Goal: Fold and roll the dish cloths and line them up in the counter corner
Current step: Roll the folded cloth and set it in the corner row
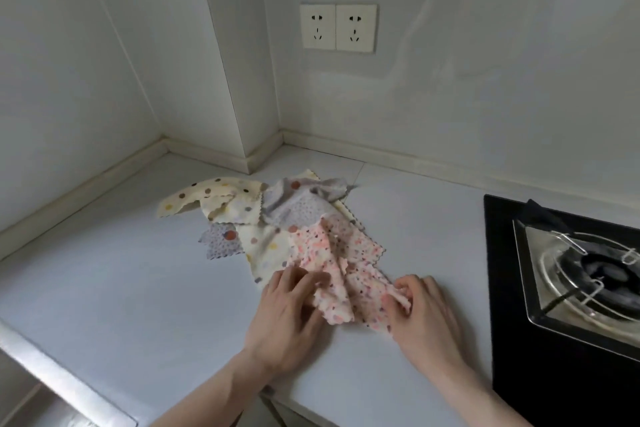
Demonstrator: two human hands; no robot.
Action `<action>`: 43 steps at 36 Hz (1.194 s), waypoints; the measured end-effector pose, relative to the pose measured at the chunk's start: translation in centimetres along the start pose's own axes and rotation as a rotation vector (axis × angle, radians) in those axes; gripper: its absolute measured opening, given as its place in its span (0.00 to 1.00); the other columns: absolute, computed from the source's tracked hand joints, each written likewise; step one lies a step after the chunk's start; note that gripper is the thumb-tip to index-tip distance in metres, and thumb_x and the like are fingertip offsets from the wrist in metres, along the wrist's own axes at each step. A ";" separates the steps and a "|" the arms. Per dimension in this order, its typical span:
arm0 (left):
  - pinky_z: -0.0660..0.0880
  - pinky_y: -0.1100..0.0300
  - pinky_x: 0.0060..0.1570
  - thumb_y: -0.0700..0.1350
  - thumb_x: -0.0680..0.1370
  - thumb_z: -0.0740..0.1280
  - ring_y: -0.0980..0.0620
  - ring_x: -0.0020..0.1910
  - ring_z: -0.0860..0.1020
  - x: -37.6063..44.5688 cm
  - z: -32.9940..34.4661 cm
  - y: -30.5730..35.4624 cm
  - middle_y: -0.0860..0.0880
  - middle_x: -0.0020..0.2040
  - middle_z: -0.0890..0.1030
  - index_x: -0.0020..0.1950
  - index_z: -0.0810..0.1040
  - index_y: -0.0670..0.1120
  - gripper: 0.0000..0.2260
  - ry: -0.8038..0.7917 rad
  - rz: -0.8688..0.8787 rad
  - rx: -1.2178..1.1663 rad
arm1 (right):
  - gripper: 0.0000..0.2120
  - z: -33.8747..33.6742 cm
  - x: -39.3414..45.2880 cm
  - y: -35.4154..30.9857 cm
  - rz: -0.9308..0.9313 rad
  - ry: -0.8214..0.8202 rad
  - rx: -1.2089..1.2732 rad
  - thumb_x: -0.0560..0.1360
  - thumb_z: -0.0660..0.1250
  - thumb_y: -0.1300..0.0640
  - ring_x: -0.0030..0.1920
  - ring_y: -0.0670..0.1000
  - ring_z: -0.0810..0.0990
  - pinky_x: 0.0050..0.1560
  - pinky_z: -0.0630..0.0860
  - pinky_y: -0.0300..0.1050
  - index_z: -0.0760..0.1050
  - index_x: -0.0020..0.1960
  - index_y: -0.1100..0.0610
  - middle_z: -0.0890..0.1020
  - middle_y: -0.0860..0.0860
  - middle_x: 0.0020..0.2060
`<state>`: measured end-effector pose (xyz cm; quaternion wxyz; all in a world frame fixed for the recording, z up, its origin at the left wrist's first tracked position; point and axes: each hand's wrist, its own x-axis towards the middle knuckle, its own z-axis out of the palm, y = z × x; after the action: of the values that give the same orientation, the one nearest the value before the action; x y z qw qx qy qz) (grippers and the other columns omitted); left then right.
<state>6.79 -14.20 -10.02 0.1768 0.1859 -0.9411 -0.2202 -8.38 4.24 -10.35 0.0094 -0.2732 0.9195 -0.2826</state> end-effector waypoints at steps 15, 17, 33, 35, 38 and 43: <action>0.77 0.62 0.50 0.42 0.81 0.64 0.57 0.54 0.81 -0.4 -0.5 -1.8 0.57 0.54 0.84 0.53 0.84 0.53 0.10 0.363 -0.169 -0.583 | 0.05 0.1 -1.4 2.2 -0.112 0.311 0.502 0.79 0.67 0.56 0.43 0.42 0.79 0.46 0.78 0.47 0.80 0.50 0.48 0.79 0.44 0.48; 0.77 0.64 0.43 0.41 0.79 0.63 0.56 0.49 0.83 -0.8 -0.8 -1.4 0.56 0.50 0.86 0.52 0.84 0.53 0.11 0.415 -0.228 -0.645 | 0.05 0.1 -1.6 2.4 -0.136 0.334 0.517 0.79 0.68 0.57 0.45 0.42 0.80 0.46 0.78 0.43 0.82 0.50 0.48 0.82 0.45 0.47; 0.69 0.51 0.63 0.44 0.76 0.67 0.49 0.61 0.69 -7.1 -2.8 3.9 0.51 0.60 0.71 0.62 0.71 0.50 0.14 0.531 -0.232 -0.213 | 0.11 -6.5 -10.2 -0.7 -0.157 0.120 0.607 0.82 0.64 0.60 0.50 0.47 0.81 0.40 0.74 0.32 0.80 0.50 0.46 0.81 0.44 0.50; 0.67 0.51 0.65 0.43 0.75 0.66 0.52 0.63 0.67 -7.8 -3.9 6.2 0.56 0.59 0.68 0.60 0.71 0.53 0.15 0.389 -0.117 -0.215 | 0.11 -8.4 -10.5 -1.6 -0.209 0.123 0.561 0.81 0.64 0.62 0.47 0.50 0.82 0.37 0.73 0.30 0.80 0.50 0.46 0.82 0.47 0.49; 0.65 0.55 0.61 0.44 0.74 0.65 0.56 0.62 0.66 -8.6 -5.4 9.2 0.59 0.61 0.67 0.66 0.70 0.55 0.20 0.142 -0.051 -0.140 | 0.11 -11.0 -11.0 -2.7 -0.266 0.161 0.492 0.79 0.66 0.63 0.46 0.48 0.82 0.36 0.75 0.30 0.82 0.50 0.49 0.83 0.46 0.46; 0.65 0.53 0.72 0.42 0.76 0.64 0.50 0.72 0.66 -8.3 -5.6 11.3 0.52 0.73 0.68 0.74 0.66 0.52 0.25 -0.058 0.026 -0.068 | 0.13 -14.6 -12.2 -4.0 -0.363 0.236 0.353 0.75 0.71 0.64 0.45 0.38 0.81 0.45 0.74 0.27 0.82 0.44 0.45 0.84 0.41 0.41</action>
<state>13.25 -3.18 -2.00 0.1585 0.1612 -0.9401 -0.2551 1.50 15.22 2.29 -0.1010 -0.3928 0.7868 -0.4653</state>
